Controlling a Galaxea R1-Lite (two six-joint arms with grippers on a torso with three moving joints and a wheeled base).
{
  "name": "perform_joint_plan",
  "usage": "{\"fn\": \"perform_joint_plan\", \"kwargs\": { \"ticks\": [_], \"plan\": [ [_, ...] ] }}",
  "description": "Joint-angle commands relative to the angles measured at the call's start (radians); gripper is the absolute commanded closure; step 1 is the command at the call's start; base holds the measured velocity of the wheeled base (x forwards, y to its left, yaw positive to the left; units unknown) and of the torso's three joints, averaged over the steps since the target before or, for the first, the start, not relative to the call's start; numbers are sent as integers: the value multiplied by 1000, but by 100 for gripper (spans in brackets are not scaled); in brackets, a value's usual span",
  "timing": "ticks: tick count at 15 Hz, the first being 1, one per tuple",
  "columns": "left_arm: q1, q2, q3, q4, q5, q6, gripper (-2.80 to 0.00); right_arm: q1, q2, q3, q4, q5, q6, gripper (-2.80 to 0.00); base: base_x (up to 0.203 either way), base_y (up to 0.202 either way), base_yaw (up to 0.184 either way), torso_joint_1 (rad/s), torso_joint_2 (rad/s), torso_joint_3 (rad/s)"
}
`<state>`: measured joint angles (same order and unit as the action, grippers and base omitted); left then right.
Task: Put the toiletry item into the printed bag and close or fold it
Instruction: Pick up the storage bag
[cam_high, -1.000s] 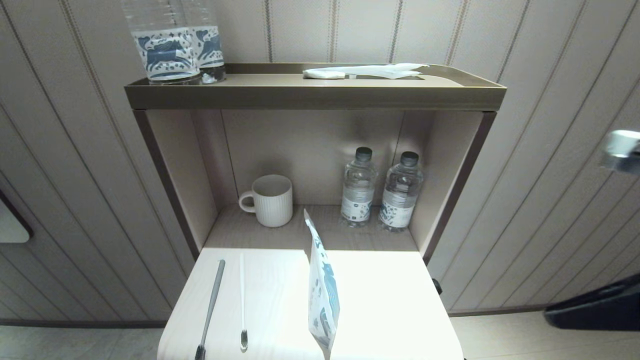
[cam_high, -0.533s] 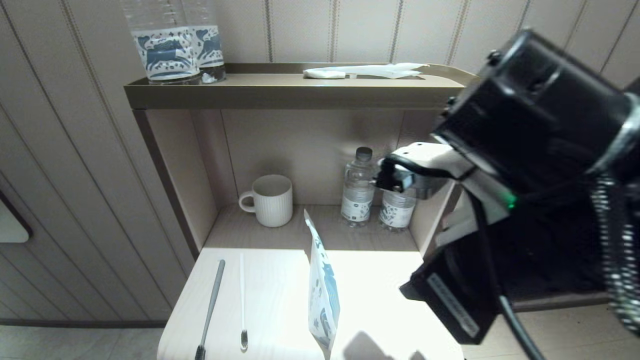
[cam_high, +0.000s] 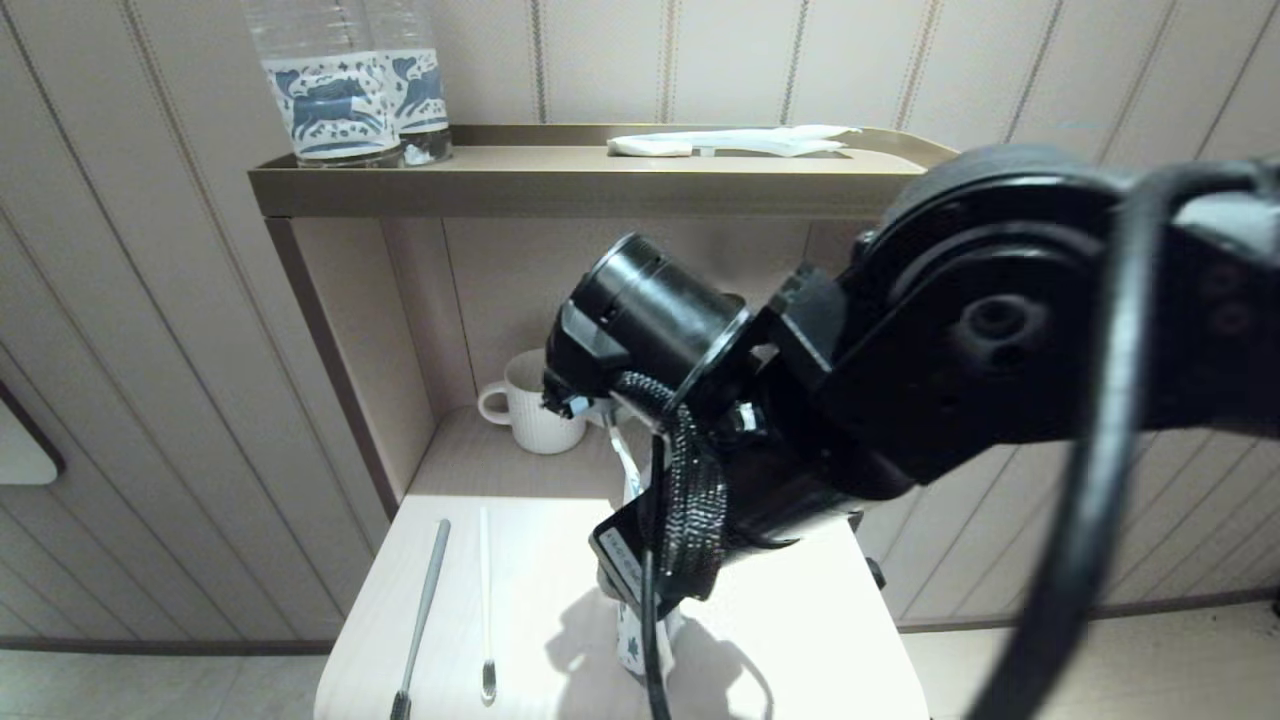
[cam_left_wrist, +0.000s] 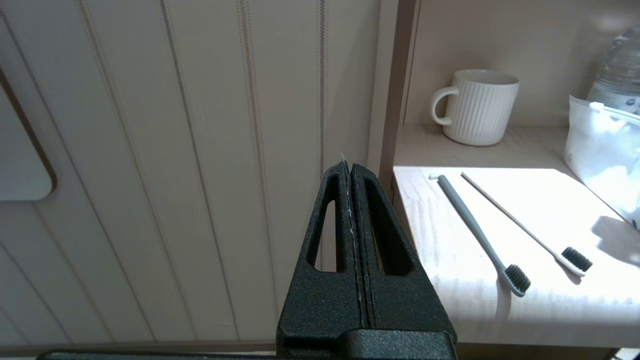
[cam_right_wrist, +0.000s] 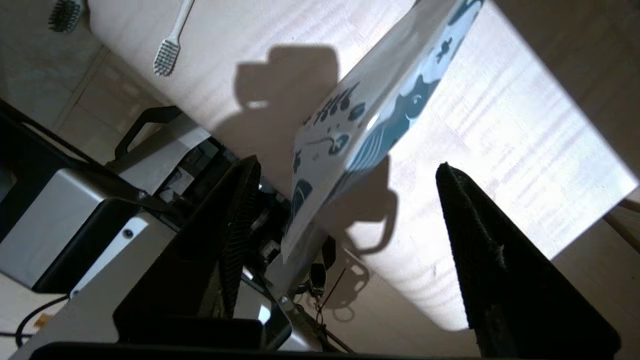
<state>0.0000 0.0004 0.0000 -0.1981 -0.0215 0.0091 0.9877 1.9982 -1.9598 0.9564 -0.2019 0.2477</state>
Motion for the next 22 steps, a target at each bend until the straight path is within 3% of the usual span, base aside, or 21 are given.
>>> {"fn": "perform_joint_plan", "kwargs": {
  "ticks": [1, 6, 22],
  "plan": [
    [0, 0, 0, -1, 0, 0, 0, -13, 71, -1, -24, 0, 5, -280, 0, 0, 0, 0, 0, 0],
    [0, 0, 0, -1, 0, 0, 0, -81, 119, -1, -86, -2, 5, -280, 0, 0, 0, 0, 0, 0],
    [-1, 0, 0, -1, 0, 0, 0, -78, 185, 1, -117, -54, 2, -280, 0, 0, 0, 0, 0, 0]
  ]
}}
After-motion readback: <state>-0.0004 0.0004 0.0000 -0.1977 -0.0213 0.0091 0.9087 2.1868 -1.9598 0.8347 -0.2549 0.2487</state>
